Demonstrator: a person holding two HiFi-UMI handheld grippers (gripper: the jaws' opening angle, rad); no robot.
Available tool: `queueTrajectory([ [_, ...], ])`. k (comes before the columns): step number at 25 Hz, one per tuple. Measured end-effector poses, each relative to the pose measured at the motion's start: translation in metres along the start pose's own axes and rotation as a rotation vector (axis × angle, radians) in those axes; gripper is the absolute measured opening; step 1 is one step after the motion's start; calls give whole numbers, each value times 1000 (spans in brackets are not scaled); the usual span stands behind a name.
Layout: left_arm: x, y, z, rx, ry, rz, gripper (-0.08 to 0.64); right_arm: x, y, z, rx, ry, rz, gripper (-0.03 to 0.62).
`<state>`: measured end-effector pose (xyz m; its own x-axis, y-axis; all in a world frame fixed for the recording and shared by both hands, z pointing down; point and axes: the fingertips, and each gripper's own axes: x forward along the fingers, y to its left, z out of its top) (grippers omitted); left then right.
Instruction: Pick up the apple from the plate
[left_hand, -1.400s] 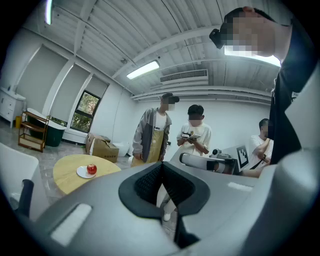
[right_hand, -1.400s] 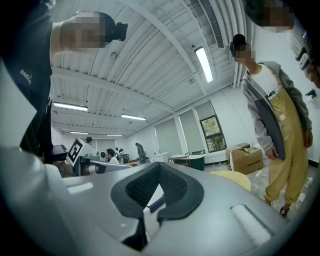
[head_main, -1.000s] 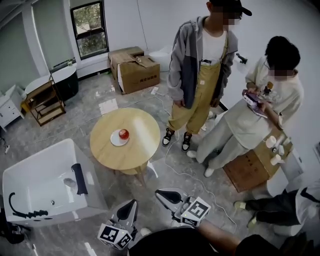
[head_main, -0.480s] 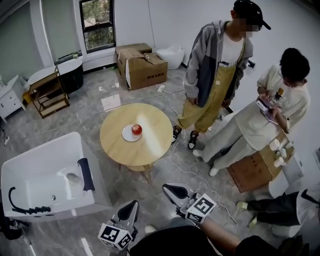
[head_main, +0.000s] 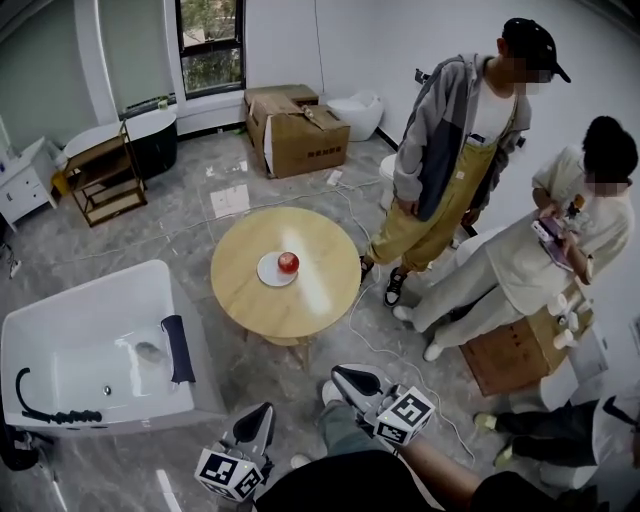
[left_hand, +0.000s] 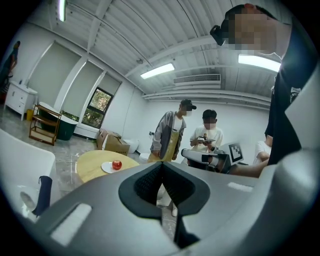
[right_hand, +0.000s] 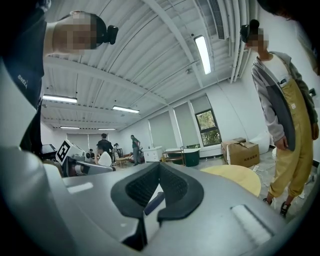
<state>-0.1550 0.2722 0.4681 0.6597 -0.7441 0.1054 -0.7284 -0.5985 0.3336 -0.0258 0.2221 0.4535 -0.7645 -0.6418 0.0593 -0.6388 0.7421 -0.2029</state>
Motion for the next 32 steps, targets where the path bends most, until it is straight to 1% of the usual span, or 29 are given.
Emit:
queueTrajectory([
  [5, 29, 22, 6, -4, 8, 37, 20, 23, -32, 2, 7, 10, 33, 6],
  [10, 66, 43, 15, -11, 33, 83, 23, 48, -73, 6, 30, 24, 68, 6],
  [12, 84, 52, 16, -14, 26, 91, 25, 56, -92, 8, 37, 30, 79, 6],
  [17, 132, 72, 30, -25, 16, 128, 37, 80, -140, 19, 48, 42, 113, 7],
  [23, 197, 88, 46, -34, 26, 189, 69, 98, -192, 36, 55, 50, 171, 6],
  [27, 237, 99, 48, -37, 48, 228, 103, 107, -223, 44, 75, 60, 200, 8],
  [29, 256, 102, 48, -37, 58, 239, 132, 110, -235, 47, 81, 62, 215, 8],
  [32, 281, 108, 46, -43, 74, 252, 152, 112, -253, 52, 82, 63, 225, 8],
])
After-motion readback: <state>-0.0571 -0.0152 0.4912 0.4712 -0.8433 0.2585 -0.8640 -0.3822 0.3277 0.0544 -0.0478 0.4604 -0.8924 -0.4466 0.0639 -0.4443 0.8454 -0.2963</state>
